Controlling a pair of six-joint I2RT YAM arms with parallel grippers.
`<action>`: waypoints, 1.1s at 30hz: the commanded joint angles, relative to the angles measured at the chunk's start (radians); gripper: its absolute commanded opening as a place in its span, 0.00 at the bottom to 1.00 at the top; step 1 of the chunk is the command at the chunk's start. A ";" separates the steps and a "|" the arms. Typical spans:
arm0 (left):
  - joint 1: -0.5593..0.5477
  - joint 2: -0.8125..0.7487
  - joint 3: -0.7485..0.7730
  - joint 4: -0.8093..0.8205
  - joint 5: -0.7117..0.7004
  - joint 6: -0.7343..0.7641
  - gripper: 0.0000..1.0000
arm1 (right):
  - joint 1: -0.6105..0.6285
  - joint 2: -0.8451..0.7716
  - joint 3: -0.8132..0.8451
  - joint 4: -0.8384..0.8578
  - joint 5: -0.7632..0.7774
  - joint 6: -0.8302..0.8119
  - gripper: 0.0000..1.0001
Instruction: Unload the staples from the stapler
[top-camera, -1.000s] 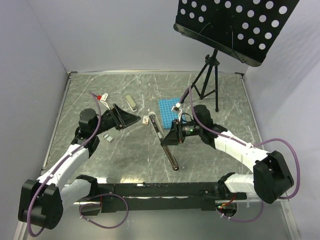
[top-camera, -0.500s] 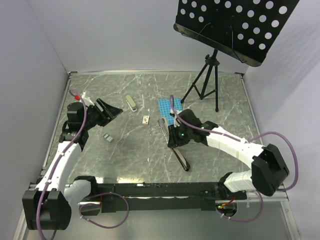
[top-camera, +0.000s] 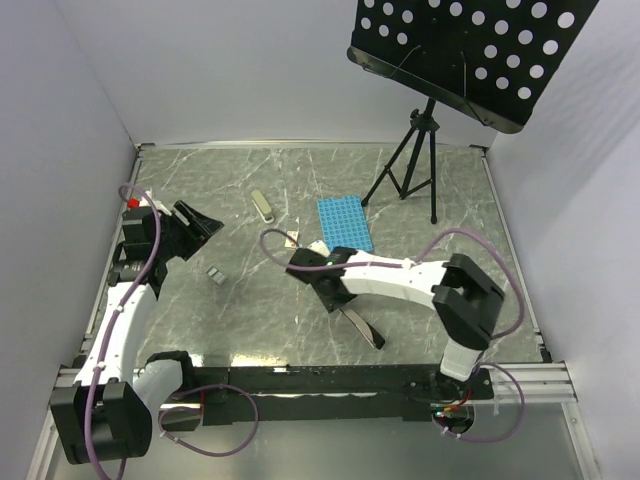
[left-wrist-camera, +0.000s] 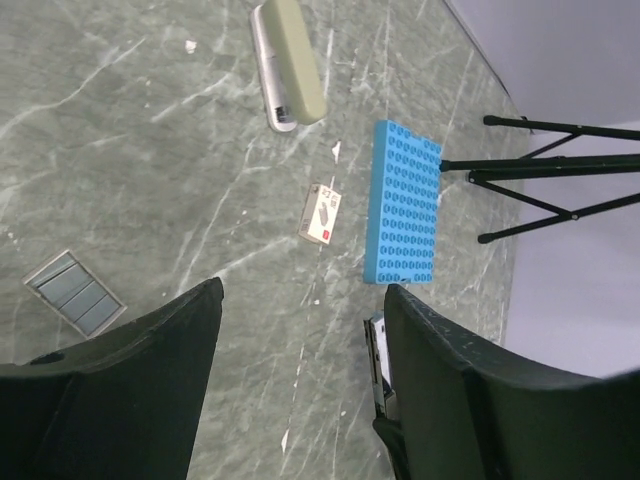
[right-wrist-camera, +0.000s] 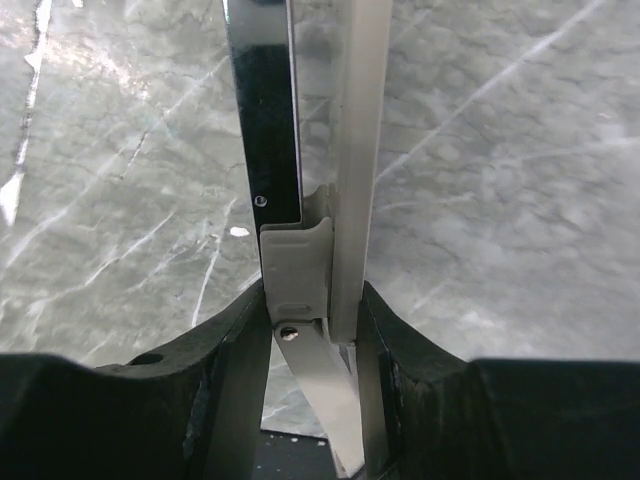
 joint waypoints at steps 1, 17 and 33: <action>0.023 -0.016 -0.011 -0.014 -0.021 0.001 0.70 | 0.084 0.074 0.141 -0.220 0.274 0.092 0.00; 0.049 -0.028 -0.042 -0.002 -0.024 -0.020 0.72 | 0.195 0.293 0.380 -0.578 0.543 0.183 0.00; 0.100 -0.023 -0.039 0.006 -0.041 -0.045 0.73 | 0.270 0.497 0.439 -0.664 0.579 0.238 0.00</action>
